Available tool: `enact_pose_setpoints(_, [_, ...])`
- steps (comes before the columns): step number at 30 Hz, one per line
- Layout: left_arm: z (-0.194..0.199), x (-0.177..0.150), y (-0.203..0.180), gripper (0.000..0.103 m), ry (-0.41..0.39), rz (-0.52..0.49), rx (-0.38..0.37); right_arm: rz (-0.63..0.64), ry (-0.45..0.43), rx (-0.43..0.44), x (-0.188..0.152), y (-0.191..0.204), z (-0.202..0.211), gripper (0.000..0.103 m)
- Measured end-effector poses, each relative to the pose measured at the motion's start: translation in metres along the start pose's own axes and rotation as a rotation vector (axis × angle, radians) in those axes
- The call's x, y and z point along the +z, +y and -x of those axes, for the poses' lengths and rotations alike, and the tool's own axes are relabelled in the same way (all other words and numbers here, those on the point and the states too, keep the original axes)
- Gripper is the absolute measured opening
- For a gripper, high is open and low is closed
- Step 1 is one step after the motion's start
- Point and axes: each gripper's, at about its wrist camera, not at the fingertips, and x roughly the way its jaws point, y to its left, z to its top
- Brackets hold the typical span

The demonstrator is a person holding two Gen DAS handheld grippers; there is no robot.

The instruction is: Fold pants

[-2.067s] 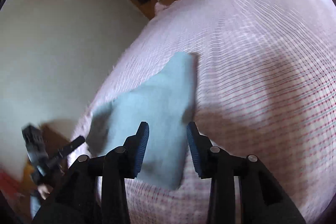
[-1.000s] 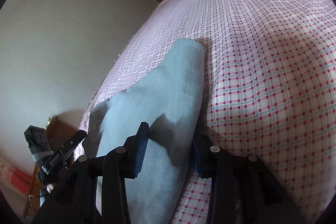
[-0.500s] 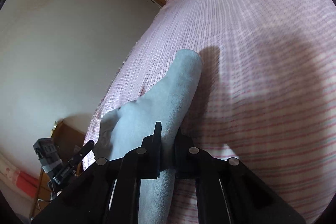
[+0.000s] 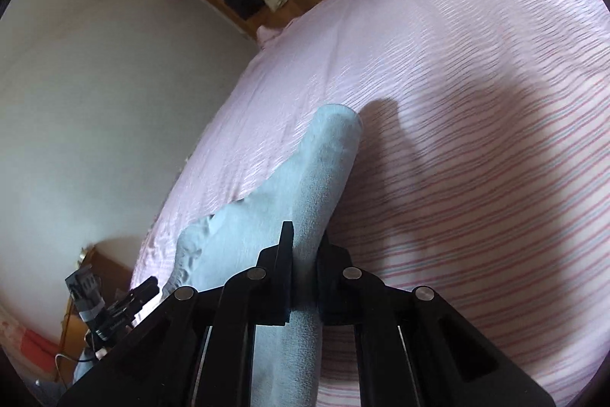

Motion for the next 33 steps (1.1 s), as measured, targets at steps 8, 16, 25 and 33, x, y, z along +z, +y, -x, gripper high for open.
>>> enact_pose_setpoints(8, [-0.019, 0.014, -0.091, 0.056, -0.007, -0.060, -0.095, -0.167, -0.085, -0.231, -0.001, -0.068, 0.046, 0.012])
enact_pose_setpoints(16, [-0.051, 0.064, -0.201, 0.032, -0.109, -0.194, -0.186, 0.049, -0.314, -0.131, 0.007, -0.006, 0.066, 0.011])
enact_pose_setpoints(25, [-0.137, 0.081, -0.217, 0.000, 0.068, -0.182, -0.143, 0.295, 0.060, -0.109, 0.025, 0.046, -0.078, 0.000])
enact_pose_setpoints(33, [-0.160, 0.078, -0.193, 0.000, 0.154, -0.066, -0.130, 0.266, 0.166, -0.160, 0.016, 0.032, -0.110, 0.000])
